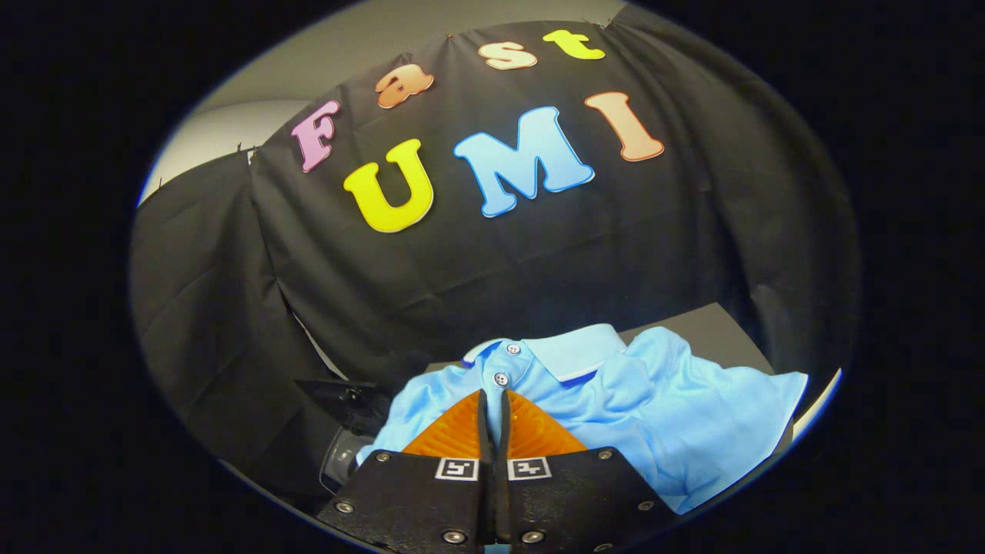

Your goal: Put the clothes into the washing machine and then close the washing machine lid.

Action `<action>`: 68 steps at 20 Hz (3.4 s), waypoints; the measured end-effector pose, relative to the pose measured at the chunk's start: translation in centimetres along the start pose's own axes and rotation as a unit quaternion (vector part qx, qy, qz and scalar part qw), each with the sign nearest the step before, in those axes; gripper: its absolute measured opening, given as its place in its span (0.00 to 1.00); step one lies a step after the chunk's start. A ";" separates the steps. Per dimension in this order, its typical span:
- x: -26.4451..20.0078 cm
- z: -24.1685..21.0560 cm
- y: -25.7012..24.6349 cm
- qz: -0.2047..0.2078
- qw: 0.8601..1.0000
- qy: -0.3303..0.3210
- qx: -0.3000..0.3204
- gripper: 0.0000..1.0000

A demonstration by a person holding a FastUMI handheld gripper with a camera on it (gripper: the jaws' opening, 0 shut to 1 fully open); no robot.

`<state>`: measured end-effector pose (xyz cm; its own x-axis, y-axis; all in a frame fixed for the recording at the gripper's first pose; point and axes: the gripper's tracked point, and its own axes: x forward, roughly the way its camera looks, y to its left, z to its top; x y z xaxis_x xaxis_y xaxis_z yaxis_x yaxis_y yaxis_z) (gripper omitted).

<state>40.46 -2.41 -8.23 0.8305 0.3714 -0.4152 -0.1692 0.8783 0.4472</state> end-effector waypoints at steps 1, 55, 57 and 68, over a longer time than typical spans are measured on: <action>-0.4 0.3 1.0 0.010 1.000 -0.006 0.005 0.00; 10.5 -20.6 32.8 0.122 0.988 0.079 -0.050 0.00; 11.5 -21.8 32.3 0.105 0.989 0.077 -0.065 0.00; 15.9 -30.5 28.3 0.014 0.983 0.125 -0.132 0.06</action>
<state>32.68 37.54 -26.38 0.6721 0.4308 -0.6023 -0.3501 0.9016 0.2542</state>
